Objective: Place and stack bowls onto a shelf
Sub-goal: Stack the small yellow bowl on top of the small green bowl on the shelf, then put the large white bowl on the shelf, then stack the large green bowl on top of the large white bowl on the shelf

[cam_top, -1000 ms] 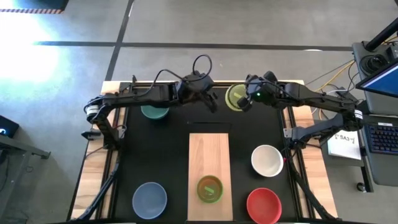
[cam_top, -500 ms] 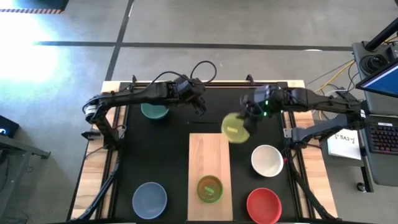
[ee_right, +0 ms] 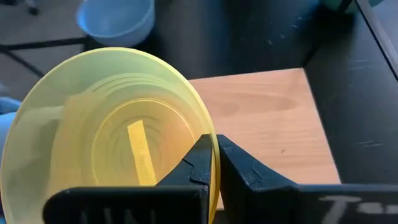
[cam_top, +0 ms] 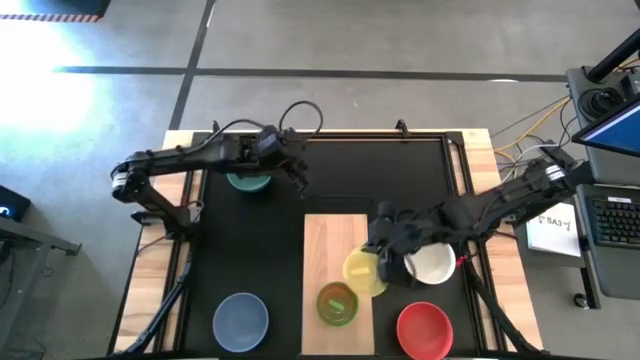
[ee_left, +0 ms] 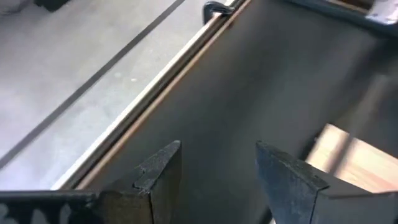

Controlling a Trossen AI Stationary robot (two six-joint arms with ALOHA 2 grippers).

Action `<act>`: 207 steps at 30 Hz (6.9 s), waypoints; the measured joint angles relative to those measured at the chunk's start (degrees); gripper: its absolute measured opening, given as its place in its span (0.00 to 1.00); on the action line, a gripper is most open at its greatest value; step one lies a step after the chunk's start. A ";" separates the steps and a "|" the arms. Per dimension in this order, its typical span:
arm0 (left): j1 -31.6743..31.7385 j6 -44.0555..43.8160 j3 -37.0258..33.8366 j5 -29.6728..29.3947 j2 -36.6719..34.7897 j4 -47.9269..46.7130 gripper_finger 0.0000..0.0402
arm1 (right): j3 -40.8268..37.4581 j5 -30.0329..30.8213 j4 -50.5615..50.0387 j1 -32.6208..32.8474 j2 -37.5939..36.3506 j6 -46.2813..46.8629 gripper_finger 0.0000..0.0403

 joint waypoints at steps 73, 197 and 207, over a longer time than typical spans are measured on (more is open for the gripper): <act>-30.00 -17.07 -13.44 -20.20 -13.51 -3.84 0.46 | 14.52 3.34 -21.63 8.67 17.39 20.84 0.30; -29.94 -20.07 -21.12 -24.34 -13.62 -7.71 0.46 | 10.85 -9.25 -7.32 -3.40 20.37 -24.68 0.32; -23.19 -28.99 -29.03 -15.73 -13.64 -13.29 0.46 | 20.88 -10.08 -22.54 -3.36 19.73 -14.07 0.33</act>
